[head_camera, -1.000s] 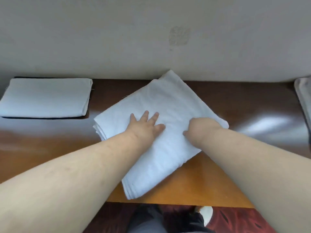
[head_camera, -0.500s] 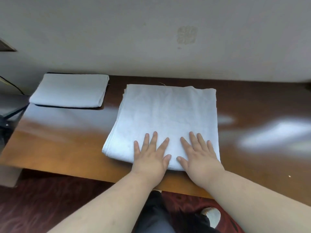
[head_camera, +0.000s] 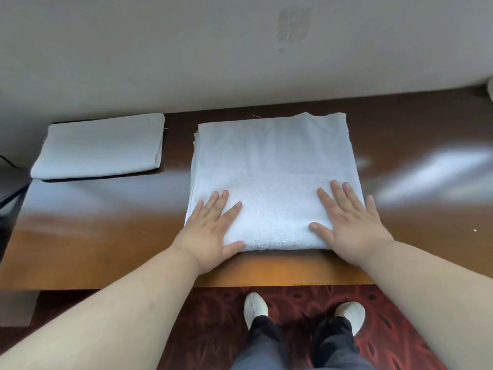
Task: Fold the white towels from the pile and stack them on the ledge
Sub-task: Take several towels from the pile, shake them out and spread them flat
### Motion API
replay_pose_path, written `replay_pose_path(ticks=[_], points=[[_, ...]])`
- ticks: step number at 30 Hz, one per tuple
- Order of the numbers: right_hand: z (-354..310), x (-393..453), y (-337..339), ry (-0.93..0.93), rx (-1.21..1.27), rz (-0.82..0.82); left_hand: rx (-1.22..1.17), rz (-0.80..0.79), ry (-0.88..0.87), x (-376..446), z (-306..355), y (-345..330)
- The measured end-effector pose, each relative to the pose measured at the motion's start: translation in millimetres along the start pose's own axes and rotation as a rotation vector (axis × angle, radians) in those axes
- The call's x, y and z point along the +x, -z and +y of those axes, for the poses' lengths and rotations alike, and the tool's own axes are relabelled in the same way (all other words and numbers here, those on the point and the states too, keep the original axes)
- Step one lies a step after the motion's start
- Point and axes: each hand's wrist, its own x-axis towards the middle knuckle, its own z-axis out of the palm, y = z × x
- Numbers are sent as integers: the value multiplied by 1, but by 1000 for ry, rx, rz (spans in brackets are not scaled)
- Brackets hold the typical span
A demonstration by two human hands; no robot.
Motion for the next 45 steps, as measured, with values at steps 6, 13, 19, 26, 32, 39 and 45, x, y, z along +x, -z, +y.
replay_pose_path(ticks=[6, 13, 19, 26, 32, 39, 45], points=[[-11, -12, -3, -80, 44, 5, 71, -65, 101, -25, -35, -7], [5, -38, -15, 13, 30, 46, 45, 105, 21, -29, -24, -7], [37, -41, -20, 60, 48, 137, -27, 120, 48, -30, -51, -3], [38, -48, -17, 61, -4, 289, 90, 235, -72, -32, -61, 0], [36, -93, 6, -12, 354, 221, -85, 104, -19, -67, -53, 34], [35, -83, 63, -147, 968, 350, -899, 198, 370, -54, -59, 82], [28, -3, 100, -199, 1210, 455, -1197, 451, 554, 10, -34, 113]])
